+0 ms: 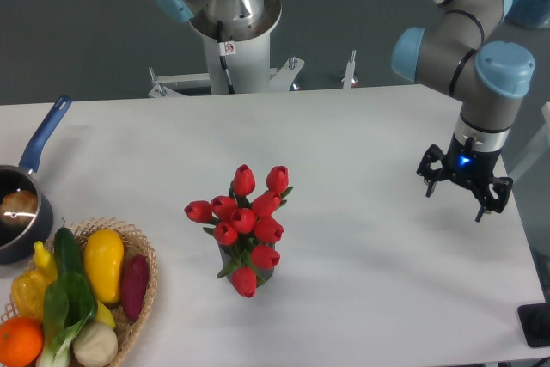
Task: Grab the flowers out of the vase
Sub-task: 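Move the open gripper toward the red tulip bouquet in the grey vase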
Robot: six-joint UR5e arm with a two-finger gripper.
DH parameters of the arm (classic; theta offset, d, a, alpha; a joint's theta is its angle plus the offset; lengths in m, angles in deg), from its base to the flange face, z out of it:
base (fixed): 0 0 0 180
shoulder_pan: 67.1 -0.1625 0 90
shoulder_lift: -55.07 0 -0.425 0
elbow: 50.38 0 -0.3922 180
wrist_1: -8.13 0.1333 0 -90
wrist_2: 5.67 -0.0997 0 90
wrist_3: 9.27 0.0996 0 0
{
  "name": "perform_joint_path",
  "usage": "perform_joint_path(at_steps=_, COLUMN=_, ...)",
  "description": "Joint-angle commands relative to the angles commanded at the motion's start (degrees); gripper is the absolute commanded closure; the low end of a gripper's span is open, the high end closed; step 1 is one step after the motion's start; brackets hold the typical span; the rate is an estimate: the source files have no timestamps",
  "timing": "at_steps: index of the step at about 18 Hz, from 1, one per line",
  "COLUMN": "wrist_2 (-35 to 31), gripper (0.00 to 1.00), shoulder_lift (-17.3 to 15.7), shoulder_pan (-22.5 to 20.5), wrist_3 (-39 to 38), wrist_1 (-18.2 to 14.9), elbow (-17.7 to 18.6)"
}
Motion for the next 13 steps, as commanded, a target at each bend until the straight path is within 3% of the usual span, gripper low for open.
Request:
perform_joint_path(at_steps=9, wrist_2=-0.09, gripper=0.00, shoulder_lift=-0.09, shoulder_pan=2.02, wrist_3=-0.79, wrist_1=0.00, elbow=-0.09)
perform_joint_path(at_steps=13, wrist_2=0.09, gripper=0.00, shoulder_lift=-0.70, shoulder_pan=2.20, wrist_3=-0.44, wrist_1=0.44, elbow=2.19)
